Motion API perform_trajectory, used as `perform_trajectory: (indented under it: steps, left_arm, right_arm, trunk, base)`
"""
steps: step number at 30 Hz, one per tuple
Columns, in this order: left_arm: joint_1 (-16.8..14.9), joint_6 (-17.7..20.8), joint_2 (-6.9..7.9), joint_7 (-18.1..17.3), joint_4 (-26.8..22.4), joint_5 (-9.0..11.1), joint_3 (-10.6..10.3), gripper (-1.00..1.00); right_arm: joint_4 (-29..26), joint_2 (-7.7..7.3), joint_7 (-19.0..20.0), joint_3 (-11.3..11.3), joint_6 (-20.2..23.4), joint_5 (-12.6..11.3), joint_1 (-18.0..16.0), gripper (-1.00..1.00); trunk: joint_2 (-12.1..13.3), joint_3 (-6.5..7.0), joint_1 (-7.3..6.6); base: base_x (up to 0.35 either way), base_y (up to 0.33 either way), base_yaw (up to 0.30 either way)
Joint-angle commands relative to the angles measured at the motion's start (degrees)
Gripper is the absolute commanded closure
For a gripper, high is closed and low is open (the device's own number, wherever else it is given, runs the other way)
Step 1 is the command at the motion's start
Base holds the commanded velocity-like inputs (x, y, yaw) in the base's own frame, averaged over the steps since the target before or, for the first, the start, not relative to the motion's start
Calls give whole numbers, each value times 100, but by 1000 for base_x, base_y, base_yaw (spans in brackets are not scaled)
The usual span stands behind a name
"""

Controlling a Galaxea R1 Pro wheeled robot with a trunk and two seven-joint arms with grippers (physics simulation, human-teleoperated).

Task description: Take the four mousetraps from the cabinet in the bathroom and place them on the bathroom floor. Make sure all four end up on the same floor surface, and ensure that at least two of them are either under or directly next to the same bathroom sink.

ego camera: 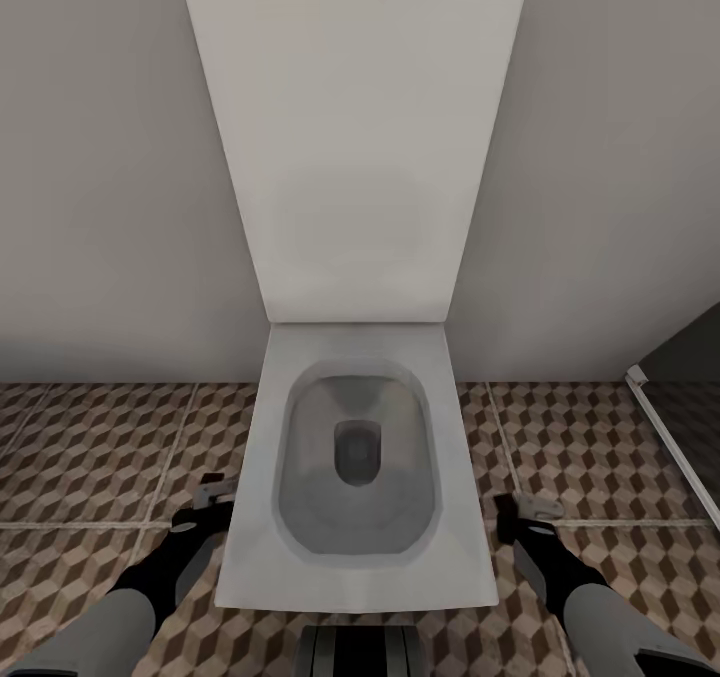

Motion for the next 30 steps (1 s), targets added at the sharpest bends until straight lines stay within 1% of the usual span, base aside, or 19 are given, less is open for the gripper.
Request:
perform_trajectory:
  steps: [1,6,10,19,30]
  left_arm:
    - [1,32,13,30,17,37,-33,100]
    - [1,27,28,30,144,36,-33,100]
    - [1,26,26,30,176,38,-32,100]
    - [1,16,23,23,215,30,-32,100]
    - [1,16,-1,21,164,24,-31,100]
  right_arm:
    - [-10,-6,-15,-10,-25,-52,0,100]
    - [30,-15,-29,-5,-107,-137,0,100]
    - [54,-17,-31,-3,-101,-148,0,100]
    - [201,-19,-32,6,-103,-107,0,100]
    - [173,-15,8,30,-117,-60,0,100]
  trunk:
    - [-1,-4,-1]
    - [-1,-4,-1]
    - [-1,-4,-1]
    - [-1,-4,-1]
    - [-1,-4,-1]
  base:
    - [0,0,0]
    - [0,0,0]
    - [0,0,0]
    - [0,0,0]
    - [0,0,0]
